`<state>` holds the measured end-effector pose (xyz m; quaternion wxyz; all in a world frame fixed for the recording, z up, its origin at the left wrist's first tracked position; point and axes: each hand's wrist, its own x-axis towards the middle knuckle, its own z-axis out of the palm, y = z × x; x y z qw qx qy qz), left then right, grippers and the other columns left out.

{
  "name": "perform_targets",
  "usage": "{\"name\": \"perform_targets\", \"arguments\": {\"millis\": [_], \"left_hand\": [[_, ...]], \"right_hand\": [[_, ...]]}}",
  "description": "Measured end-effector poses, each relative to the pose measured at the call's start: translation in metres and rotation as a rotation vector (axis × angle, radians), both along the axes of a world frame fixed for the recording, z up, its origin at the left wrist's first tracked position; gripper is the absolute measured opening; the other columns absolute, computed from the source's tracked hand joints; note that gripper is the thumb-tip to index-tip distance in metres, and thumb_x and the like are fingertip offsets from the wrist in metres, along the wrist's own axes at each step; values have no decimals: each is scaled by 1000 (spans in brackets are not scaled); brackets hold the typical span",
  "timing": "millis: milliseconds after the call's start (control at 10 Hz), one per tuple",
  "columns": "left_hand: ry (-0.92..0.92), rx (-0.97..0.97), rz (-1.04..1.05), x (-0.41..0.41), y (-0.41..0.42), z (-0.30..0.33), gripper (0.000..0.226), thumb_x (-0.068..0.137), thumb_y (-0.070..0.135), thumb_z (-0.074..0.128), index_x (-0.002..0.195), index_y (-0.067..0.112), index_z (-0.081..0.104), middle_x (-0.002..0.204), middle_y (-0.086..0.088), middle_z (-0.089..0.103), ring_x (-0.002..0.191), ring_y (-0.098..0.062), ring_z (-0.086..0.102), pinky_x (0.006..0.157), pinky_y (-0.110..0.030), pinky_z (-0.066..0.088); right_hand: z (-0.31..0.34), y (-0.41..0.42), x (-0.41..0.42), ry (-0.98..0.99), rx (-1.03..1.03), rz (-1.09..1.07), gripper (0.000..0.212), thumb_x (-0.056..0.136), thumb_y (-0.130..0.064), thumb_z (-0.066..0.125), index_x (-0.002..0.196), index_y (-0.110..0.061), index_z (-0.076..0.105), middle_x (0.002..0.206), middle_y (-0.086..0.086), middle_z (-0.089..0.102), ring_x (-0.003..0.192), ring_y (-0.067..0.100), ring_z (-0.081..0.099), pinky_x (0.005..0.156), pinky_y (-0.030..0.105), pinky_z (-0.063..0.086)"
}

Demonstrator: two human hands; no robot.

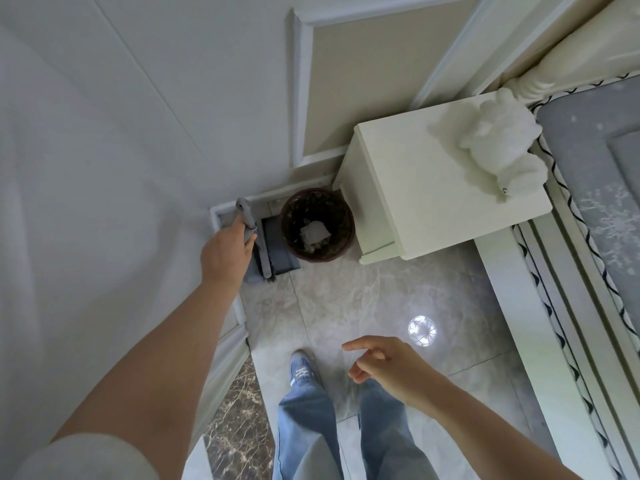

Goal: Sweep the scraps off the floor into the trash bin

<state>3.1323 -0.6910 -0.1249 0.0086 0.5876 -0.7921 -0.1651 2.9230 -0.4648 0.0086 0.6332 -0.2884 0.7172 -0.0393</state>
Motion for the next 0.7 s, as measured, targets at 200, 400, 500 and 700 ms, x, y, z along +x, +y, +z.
{"name": "perform_targets", "arguments": {"millis": [200,400,500,700], "left_hand": [[-92,44,89,11,-12,-9,38,99,33,52,124,4,54,89,-21,67,82,-41,65,57,-39,41],[-108,138,162,36,-12,-7,34,97,25,54,121,2,53,96,-23,64,89,-42,63,61,-40,40],[-87,209,227,43,-12,0,34,96,21,54,125,4,51,101,-24,57,93,-43,59,64,-42,41],[-14,323,357,40,-15,19,35,96,20,52,128,6,48,117,-24,52,106,-44,55,81,-49,44]], "right_hand": [[-8,-5,18,-11,10,-49,38,93,-11,43,116,-31,66,87,-2,76,83,2,71,90,21,53],[-7,-9,21,-13,3,-76,38,91,-13,46,118,-31,66,86,-4,76,84,1,71,95,26,52],[-8,-9,21,-20,-18,-107,37,92,-13,45,117,-30,67,87,-3,76,84,4,72,94,27,52],[-4,-12,20,-46,-62,-314,34,91,-3,49,106,-22,72,85,2,77,82,12,74,87,28,56]]}}
